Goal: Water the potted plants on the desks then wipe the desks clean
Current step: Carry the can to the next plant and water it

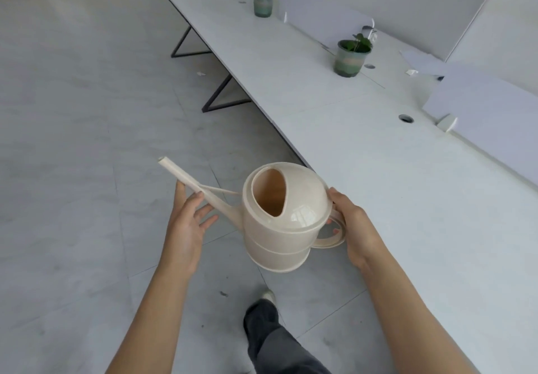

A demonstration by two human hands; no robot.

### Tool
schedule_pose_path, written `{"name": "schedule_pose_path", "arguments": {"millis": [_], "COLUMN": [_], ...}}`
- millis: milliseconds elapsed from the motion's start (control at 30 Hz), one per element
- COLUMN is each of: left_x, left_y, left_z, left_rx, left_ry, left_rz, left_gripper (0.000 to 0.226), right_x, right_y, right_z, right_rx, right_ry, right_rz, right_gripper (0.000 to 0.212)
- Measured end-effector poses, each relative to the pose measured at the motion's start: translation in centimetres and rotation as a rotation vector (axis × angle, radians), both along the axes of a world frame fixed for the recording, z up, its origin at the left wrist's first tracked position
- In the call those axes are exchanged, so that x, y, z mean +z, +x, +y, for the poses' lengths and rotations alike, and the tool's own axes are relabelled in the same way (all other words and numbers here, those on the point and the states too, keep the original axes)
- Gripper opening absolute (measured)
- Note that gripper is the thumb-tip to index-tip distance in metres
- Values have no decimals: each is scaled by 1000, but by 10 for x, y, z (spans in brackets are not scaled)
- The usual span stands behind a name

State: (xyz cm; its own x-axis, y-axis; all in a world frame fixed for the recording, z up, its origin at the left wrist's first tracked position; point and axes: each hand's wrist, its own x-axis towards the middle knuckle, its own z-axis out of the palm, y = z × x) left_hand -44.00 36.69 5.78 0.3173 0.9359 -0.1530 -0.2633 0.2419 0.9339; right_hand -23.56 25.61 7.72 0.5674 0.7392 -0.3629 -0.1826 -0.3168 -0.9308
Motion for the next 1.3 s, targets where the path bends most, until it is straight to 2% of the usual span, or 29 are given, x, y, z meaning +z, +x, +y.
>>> {"name": "schedule_pose_path", "arguments": {"millis": [433, 600, 767, 1033, 1200, 1300], "left_x": [-2, -5, -12, -23, -13, -12], "left_y": [47, 66, 74, 81, 92, 107], "left_z": [177, 239, 309, 448, 535, 579], "left_rx": [36, 77, 64, -110, -278, -354], "left_ry": [-40, -72, -91, -72, -67, -69], "left_rz": [99, 87, 87, 70, 65, 60], "left_gripper": [57, 56, 57, 56, 56, 57], "right_x": [-16, -16, -19, -22, -15, -14], "right_y": [64, 82, 88, 75, 62, 56], "right_z": [191, 257, 322, 425, 478, 505], "right_rx": [38, 55, 22, -133, -241, -314], "right_ry": [-51, -79, -98, -110, -94, -100], "right_rz": [-45, -55, -19, -75, -57, -44], "right_gripper": [45, 52, 51, 47, 51, 62]}}
